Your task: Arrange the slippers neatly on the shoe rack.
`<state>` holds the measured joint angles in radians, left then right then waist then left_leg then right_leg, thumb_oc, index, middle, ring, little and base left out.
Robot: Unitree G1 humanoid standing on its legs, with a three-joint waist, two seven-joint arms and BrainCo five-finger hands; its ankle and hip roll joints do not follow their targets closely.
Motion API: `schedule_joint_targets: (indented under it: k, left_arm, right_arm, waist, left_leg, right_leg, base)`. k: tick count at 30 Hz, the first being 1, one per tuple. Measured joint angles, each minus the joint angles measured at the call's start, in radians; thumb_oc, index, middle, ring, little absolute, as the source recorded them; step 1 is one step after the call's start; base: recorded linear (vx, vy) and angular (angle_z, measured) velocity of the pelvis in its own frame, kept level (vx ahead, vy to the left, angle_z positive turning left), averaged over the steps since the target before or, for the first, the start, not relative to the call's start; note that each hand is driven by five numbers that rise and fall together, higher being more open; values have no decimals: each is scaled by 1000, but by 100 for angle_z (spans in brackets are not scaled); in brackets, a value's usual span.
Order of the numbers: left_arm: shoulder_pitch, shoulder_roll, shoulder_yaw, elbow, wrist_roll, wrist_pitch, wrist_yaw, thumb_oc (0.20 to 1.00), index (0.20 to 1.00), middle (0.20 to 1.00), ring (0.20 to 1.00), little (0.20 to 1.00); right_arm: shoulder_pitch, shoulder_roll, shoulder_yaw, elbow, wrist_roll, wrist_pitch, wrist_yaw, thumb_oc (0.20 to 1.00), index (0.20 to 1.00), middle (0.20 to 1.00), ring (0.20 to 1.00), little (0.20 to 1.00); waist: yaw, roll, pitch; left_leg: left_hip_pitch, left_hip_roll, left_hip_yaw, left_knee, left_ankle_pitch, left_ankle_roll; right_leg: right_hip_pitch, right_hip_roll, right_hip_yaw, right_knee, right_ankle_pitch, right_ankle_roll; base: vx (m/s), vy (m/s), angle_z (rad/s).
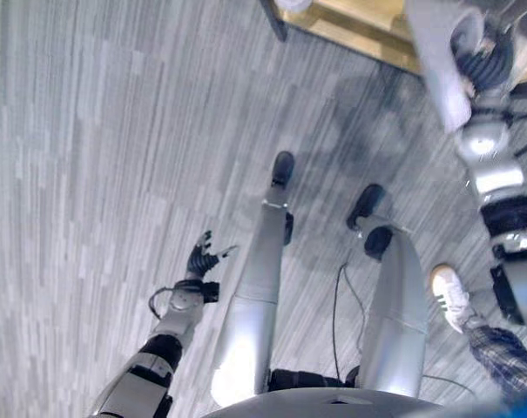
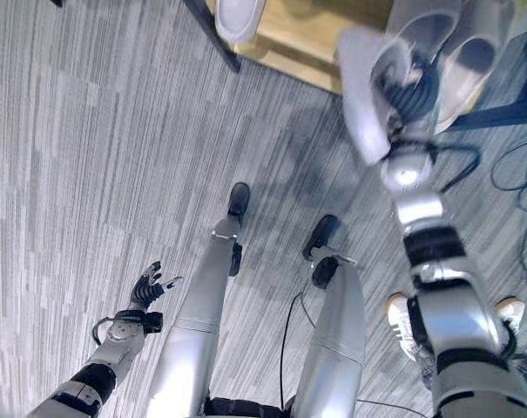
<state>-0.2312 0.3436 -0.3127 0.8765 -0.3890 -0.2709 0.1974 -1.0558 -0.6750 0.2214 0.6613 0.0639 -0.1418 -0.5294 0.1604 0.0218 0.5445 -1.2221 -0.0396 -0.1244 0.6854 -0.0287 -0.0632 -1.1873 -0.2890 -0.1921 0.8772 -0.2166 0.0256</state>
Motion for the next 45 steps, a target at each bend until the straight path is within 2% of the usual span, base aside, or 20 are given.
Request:
schedule_joint_targets:
  k: [3,8,11,12,14,21,26,29,30,32,34,41,45]
  left_arm:
    - [3,4,-42,-15,-16,0,1,1000,1000,1000,1000,1000]
    - [5,5,-54,-35,-31,-3,1,1000,1000,1000,1000,1000]
    - [6,21,-72,-67,-31,-11,0,1000,1000,1000,1000,1000]
    - [6,37,-73,-84,-31,-14,0,1000,1000,1000,1000,1000]
    - [6,57,-79,-101,-30,-17,0,1000,1000,1000,1000,1000]
    - [6,64,-80,-108,-30,-25,1,1000,1000,1000,1000,1000]
    - [6,69,-81,-129,-28,-28,0,1000,1000,1000,1000,1000]
    - [7,71,-86,-130,-28,-33,-1,1000,1000,1000,1000,1000]
    - [10,80,-85,-132,-28,-39,-1,1000,1000,1000,1000,1000]
    - [18,94,-86,-146,-28,-42,-1,1000,1000,1000,1000,1000]
    - [19,106,-97,-145,-28,-48,0,1000,1000,1000,1000,1000]
    - [23,108,-100,-146,-28,-58,3,1000,1000,1000,1000,1000]
    - [30,120,-100,-146,-23,-68,4,1000,1000,1000,1000,1000]
  right_arm:
    - [-154,-34,39,108,-1,18,-31,200,200,200,200,200]
    - [-161,-83,130,154,-15,40,-46,200,200,200,200,200]
    - [-210,-181,206,162,-62,55,-56,200,200,200,200,200]
    - [-261,-238,232,165,-90,63,-66,200,200,200,200,200]
    - [-316,-274,244,172,-111,76,-68,200,200,200,200,200]
    - [-411,-282,261,187,-139,94,-107,200,200,200,200,200]
    - [-483,-325,281,199,-169,116,-126,200,200,200,200,200]
    - [-558,-369,380,194,-198,121,-149,200,200,200,200,200]
    - [-587,-420,446,175,-252,127,-149,200,200,200,200,200]
    - [-614,-442,456,164,-285,136,-154,200,200,200,200,200]
    - [-668,-437,479,161,-287,148,-164,200,200,200,200,200]
    - [-675,-438,495,152,-325,158,-181,200,200,200,200,200]
    - [-687,-440,549,152,-328,158,-182,200,200,200,200,200]
  waist:
    - [26,8,-1]
    - [41,13,-3]
    - [44,26,-10]
    - [48,27,-10]
    - [51,28,-9]
    - [65,32,-11]
    - [73,33,-12]
    - [71,32,-14]
    - [70,30,-15]
    - [67,30,-15]
    - [60,30,-16]
    - [51,24,-19]
    - [45,10,-28]
  left_leg:
    - [-85,-7,-1,50,-4,1]
    - [-107,-33,1,96,-25,8]
    - [-162,-57,5,162,-48,16]
    - [-209,-67,3,209,-61,20]
    - [-248,-75,2,248,-74,21]
    - [-294,-87,21,291,-98,32]
    - [-336,-97,21,302,-98,33]
    - [-349,-101,26,302,-98,33]
    - [-357,-103,25,304,-98,33]
    - [-360,-105,26,306,-98,34]
    - [-361,-104,33,309,-101,38]
    - [-369,-109,32,314,-99,40]
    - [-385,-111,31,310,-96,41]
  right_leg:
    - [-92,-11,16,54,-10,-12]
    - [-111,-40,27,110,-37,-10]
    - [-161,-67,41,180,-69,-9]
    - [-203,-80,44,224,-87,-14]
    - [-236,-92,45,262,-103,-18]
    - [-285,-108,72,303,-122,-17]
    - [-329,-117,75,319,-126,-15]
    - [-347,-126,80,328,-128,-14]
    - [-353,-129,80,331,-131,-13]
    - [-357,-131,80,333,-132,-14]
    - [-362,-131,88,336,-132,-12]
    - [-369,-133,92,340,-130,-7]
    - [-386,-134,91,340,-130,-6]
  base:
    - [54,31,5]
    - [69,4,12]
    - [94,1,18]
    - [81,-2,15]
    - [82,0,13]
    - [56,15,3]
    - [49,-2,4]
    - [47,-7,6]
    - [38,11,5]
    - [18,8,2]
    - [0,0,0]
    - [5,-1,0]
    - [0,0,0]
